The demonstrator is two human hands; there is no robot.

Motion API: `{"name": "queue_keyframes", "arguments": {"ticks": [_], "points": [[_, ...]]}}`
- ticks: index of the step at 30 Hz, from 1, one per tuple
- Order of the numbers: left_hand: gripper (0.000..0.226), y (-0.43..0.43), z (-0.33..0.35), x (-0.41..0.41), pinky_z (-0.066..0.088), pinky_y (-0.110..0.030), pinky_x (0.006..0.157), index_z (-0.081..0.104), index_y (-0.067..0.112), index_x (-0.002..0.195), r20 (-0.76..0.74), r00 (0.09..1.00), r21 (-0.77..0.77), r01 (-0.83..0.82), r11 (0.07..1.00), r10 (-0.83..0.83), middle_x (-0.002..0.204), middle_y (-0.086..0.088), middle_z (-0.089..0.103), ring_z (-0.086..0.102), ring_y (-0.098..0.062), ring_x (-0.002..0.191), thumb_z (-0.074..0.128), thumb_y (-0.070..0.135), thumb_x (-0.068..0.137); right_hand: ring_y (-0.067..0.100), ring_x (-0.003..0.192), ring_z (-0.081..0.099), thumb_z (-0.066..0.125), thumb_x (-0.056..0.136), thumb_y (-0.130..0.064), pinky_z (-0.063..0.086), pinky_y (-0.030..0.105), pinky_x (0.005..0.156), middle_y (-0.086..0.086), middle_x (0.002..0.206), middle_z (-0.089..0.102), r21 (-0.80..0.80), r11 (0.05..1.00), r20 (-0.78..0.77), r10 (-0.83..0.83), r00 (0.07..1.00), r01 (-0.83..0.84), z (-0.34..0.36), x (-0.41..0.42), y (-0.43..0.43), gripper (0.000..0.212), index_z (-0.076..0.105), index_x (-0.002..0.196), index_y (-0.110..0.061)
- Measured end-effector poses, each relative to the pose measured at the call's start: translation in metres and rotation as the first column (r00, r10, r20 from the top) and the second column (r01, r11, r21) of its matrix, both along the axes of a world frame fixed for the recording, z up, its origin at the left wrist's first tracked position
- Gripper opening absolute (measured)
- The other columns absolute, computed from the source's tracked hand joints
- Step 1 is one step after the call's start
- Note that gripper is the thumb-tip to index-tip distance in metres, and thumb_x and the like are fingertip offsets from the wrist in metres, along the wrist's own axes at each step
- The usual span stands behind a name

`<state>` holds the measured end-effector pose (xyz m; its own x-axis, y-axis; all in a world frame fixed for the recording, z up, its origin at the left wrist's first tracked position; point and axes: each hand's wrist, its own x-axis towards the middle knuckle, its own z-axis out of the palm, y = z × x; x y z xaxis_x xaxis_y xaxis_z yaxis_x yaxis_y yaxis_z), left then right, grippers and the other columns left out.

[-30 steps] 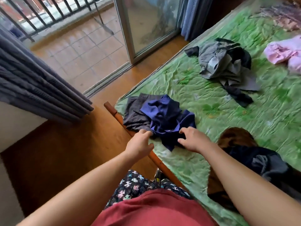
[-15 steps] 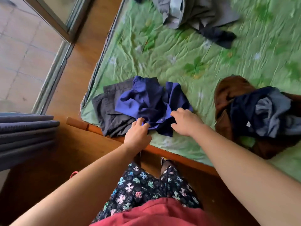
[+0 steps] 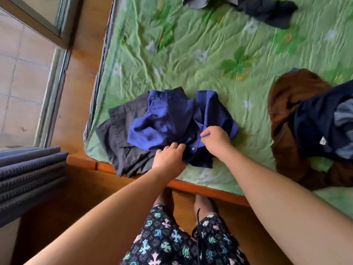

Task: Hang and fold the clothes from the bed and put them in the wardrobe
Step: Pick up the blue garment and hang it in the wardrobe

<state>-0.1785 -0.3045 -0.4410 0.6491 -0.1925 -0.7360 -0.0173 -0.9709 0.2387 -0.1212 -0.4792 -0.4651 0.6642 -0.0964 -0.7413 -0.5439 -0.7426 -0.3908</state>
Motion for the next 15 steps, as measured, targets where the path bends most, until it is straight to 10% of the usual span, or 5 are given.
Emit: {"name": "queue_keyframes", "arguments": {"ticks": [4,10,15], "points": [[0.041,-0.005,0.014,0.006,0.034,-0.043,0.088,0.052,0.028,0.127,0.048,0.996,-0.007,-0.070,0.998,0.070,0.118,-0.001,0.060,0.059,-0.029,0.110,0.053,0.027,0.087,0.019,0.086,0.061,0.051,0.086,-0.004,0.053,0.032,0.076,-0.008,0.088,0.068,0.139,0.961,0.016,-0.243,0.970,0.238,0.023,0.007,0.002,0.027,0.069,0.082,-0.024],[0.005,-0.002,0.071,0.029,0.029,-0.039,0.079,0.045,0.027,0.089,0.177,0.966,-0.099,-0.174,0.980,0.190,0.101,-0.001,0.068,0.062,-0.029,0.098,0.043,0.023,0.089,0.025,0.106,0.066,0.051,0.089,-0.009,0.049,0.030,0.092,0.004,0.115,0.074,0.081,0.994,0.066,0.062,0.996,-0.068,0.089,0.028,-0.021,0.032,0.078,0.100,-0.020],[0.011,0.005,0.141,0.057,0.047,-0.041,0.069,0.052,0.017,0.092,0.236,0.928,-0.236,-0.232,0.944,0.288,0.091,-0.012,0.069,0.062,-0.038,0.088,0.049,0.027,0.091,0.032,0.096,0.065,0.068,0.088,-0.027,0.042,0.031,0.071,0.011,0.098,0.072,-0.064,0.965,0.301,0.262,0.917,-0.254,0.161,0.041,-0.032,0.013,0.076,0.094,-0.018]]}}
